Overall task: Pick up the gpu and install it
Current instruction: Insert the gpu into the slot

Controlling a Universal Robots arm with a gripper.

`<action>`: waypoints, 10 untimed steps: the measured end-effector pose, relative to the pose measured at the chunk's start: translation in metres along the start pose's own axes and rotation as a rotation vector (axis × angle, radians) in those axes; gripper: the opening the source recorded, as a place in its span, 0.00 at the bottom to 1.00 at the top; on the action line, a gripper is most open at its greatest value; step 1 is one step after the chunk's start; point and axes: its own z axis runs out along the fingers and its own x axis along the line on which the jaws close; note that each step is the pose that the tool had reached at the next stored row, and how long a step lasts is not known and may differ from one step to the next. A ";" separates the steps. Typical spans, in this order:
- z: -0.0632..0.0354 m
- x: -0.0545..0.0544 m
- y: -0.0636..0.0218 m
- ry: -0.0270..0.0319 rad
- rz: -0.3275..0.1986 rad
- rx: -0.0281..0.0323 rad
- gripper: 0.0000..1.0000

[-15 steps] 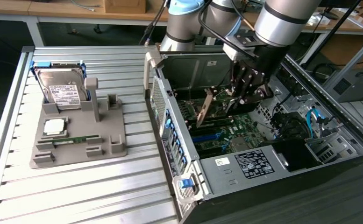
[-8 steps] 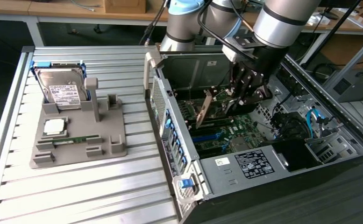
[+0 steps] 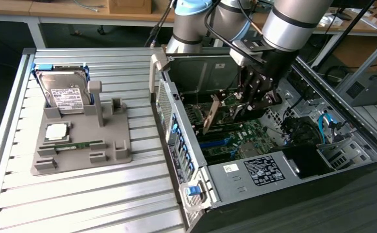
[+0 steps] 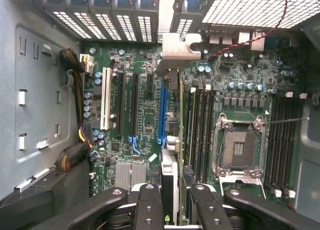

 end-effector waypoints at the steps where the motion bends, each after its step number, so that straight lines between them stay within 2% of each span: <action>1: 0.0005 0.000 0.0002 -0.0002 0.000 0.0000 0.27; 10: 0.0053 0.002 0.0031 0.0000 0.000 0.0000 0.27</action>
